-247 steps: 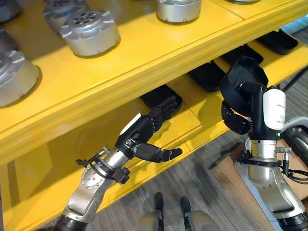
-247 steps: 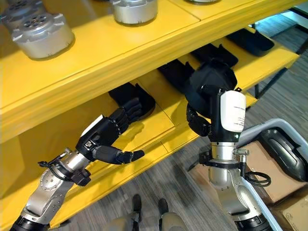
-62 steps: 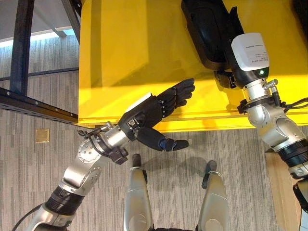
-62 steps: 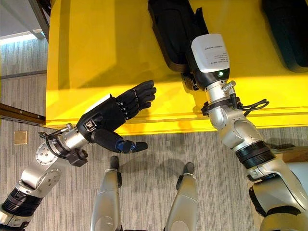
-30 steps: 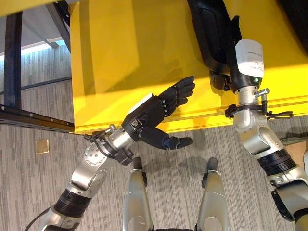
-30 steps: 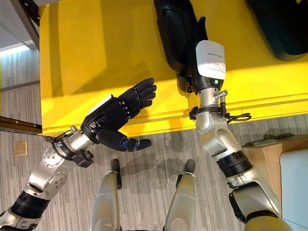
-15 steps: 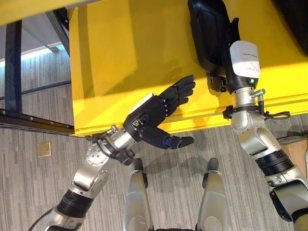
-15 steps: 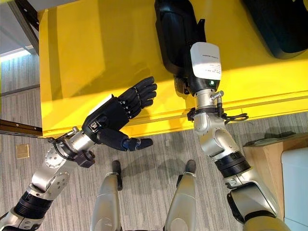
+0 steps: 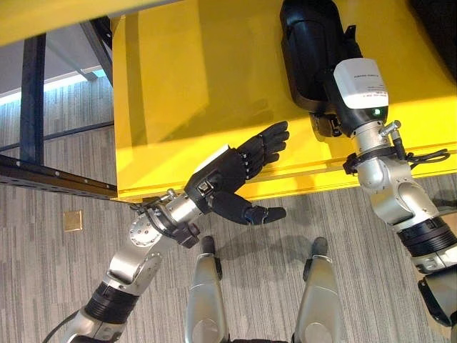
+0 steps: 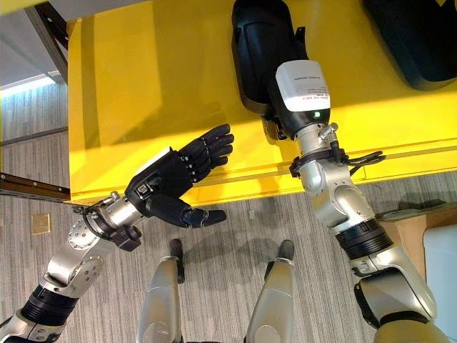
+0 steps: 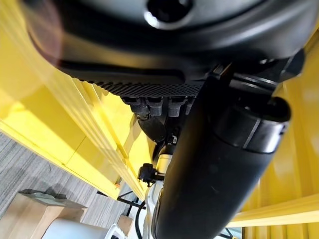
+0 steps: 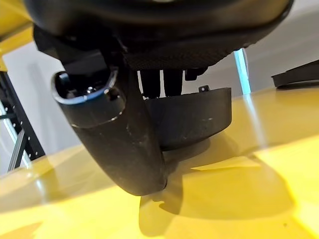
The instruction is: Move parts from the plastic box to the shelf.
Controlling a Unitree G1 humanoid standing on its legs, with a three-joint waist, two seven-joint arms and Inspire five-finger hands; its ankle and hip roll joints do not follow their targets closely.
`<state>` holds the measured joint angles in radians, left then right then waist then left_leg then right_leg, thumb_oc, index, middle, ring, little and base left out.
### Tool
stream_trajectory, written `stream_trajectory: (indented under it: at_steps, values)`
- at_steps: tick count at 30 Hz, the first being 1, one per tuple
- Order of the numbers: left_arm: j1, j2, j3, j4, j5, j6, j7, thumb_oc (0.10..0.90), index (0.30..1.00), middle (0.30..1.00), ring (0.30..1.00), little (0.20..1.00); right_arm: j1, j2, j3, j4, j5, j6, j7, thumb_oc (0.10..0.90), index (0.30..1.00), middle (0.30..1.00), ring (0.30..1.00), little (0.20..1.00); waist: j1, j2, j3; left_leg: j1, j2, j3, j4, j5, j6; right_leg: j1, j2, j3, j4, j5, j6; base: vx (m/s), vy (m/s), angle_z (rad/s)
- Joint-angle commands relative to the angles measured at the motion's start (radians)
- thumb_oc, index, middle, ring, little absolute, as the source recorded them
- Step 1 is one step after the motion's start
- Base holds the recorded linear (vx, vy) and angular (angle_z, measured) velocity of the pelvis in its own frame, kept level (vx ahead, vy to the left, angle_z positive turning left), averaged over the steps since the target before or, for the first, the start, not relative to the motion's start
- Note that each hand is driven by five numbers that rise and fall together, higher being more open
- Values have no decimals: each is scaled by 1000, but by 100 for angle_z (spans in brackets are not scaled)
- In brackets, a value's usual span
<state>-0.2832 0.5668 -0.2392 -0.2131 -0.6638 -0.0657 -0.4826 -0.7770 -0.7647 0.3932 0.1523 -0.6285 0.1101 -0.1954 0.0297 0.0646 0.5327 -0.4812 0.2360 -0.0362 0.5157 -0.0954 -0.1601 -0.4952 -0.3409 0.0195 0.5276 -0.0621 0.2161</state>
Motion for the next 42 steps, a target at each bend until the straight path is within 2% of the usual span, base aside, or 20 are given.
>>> stream_trajectory:
  at_steps: [1, 2, 4, 12, 19, 26, 34, 39, 42]
  values:
    - [5, 7, 49, -118, -72, -66, -55, 900, 1000, 1000, 1000, 1000, -59, -23, 47, -24, -34, 13, 121, 900, 1000, 1000, 1000, 1000, 0, -23, -32, 45, -73, 54, -38, -40, 112, 35, 86, -41, 95, -121, -132, 38, -32, 4]
    - [10, 15, 50, -120, -71, -66, -60, 900, 1000, 1000, 1000, 1000, -62, -50, 63, -24, -26, 29, 170, 900, 1000, 1000, 1000, 1000, 1, -28, -30, 50, -71, 55, -33, -45, 111, 42, 86, -41, 100, -129, -132, 24, -29, 7]
    - [14, 26, 52, -119, -74, -65, -64, 900, 1000, 1000, 1000, 1000, -65, -73, 82, -22, -16, 12, 240, 900, 1000, 1000, 1000, 1000, 3, -34, -34, 47, -66, 56, -35, -38, 113, 43, 87, -45, 94, -121, -132, 32, -43, 8]
    - [25, 71, 50, -131, -92, -42, -133, 900, 1000, 1000, 1000, 1000, -102, -166, 151, -55, 15, -2, 375, 900, 1000, 1000, 1000, 1000, 14, -61, -37, 51, -52, 60, -22, -44, 116, 67, 88, -59, 86, -119, -130, 33, -49, 4]
    - [32, 123, 46, -141, -116, -24, -134, 900, 1000, 1000, 1000, 1000, -125, -239, 206, -99, 54, 7, 485, 900, 1000, 1000, 1000, 1000, 19, -81, -41, 54, -37, 66, -9, -53, 114, 85, 88, -67, 84, -125, -128, 33, -33, -1]
    - [46, 148, 52, -140, -130, -23, -152, 900, 1000, 1000, 1000, 1000, -127, -273, 227, -101, 62, 5, 519, 900, 1000, 1000, 1000, 1000, 26, -91, -40, 54, -30, 66, 4, -61, 115, 98, 88, -74, 88, -130, -128, 18, -21, 1]
    - [57, 155, 54, -138, -129, -30, -157, 900, 1000, 1000, 1000, 1000, -100, -270, 209, -99, 43, 18, 458, 900, 1000, 1000, 1000, 1000, 26, -91, -38, 50, -27, 64, 8, -61, 113, 100, 90, -73, 88, -131, -128, 9, -4, 2]
    - [58, 160, 58, -135, -137, -29, -171, 900, 1000, 1000, 1000, 1000, -97, -260, 199, -78, 11, 27, 464, 900, 1000, 1000, 1000, 1000, 28, -88, -37, 42, -28, 63, 16, -65, 113, 95, 89, -72, 90, -131, -125, 0, 0, 0]
    - [61, 164, 60, -136, -137, -28, -178, 900, 1000, 1000, 1000, 1000, -92, -260, 194, -72, 35, 14, 448, 900, 1000, 1000, 1000, 1000, 28, -88, -35, 41, -28, 62, 20, -67, 112, 99, 88, -74, 89, -132, -126, 0, 0, 0]
